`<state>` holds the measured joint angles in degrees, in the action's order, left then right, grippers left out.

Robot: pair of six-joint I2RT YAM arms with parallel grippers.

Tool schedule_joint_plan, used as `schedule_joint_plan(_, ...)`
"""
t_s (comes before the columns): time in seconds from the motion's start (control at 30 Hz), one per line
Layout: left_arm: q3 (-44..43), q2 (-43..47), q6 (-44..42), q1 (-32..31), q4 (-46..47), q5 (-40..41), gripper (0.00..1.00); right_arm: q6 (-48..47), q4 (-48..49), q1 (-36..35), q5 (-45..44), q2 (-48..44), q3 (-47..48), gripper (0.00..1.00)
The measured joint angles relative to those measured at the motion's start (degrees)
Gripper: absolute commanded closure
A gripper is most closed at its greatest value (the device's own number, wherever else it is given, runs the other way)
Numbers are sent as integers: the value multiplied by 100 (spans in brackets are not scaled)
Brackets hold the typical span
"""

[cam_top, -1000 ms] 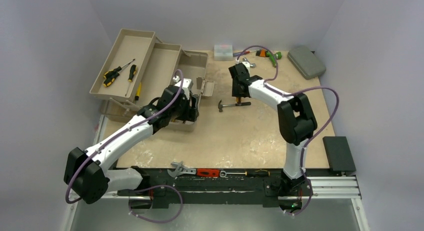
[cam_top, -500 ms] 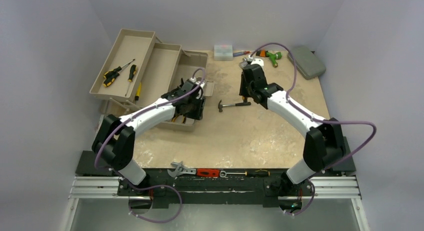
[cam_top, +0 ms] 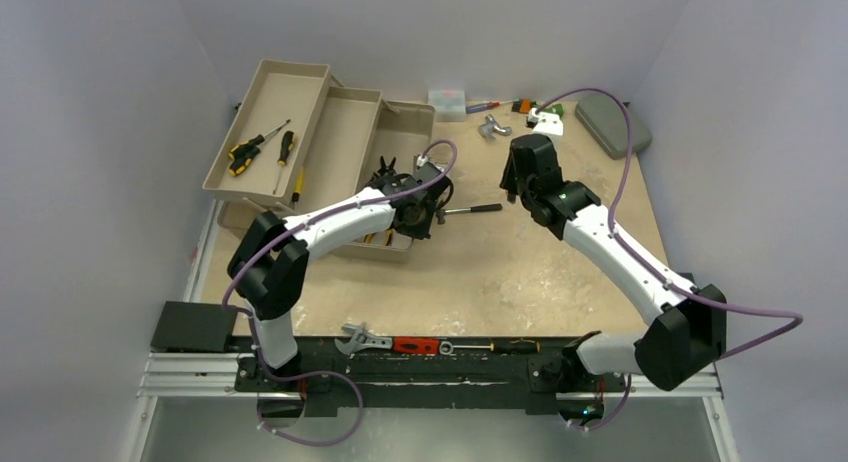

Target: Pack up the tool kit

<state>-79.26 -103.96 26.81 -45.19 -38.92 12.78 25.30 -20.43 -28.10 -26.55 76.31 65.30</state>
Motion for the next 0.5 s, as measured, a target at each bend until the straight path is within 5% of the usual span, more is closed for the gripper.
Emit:
schedule_joint_plan(0.23, -297, -168, 372, -177, 177, -326, 83, 162, -284, 4, -223, -398, 0, 100)
schedule_joint_plan(0.5, -302, -120, 748, -494, 1060, -1165, 42, 461, -575, 11, -562, -734, 4, 100)
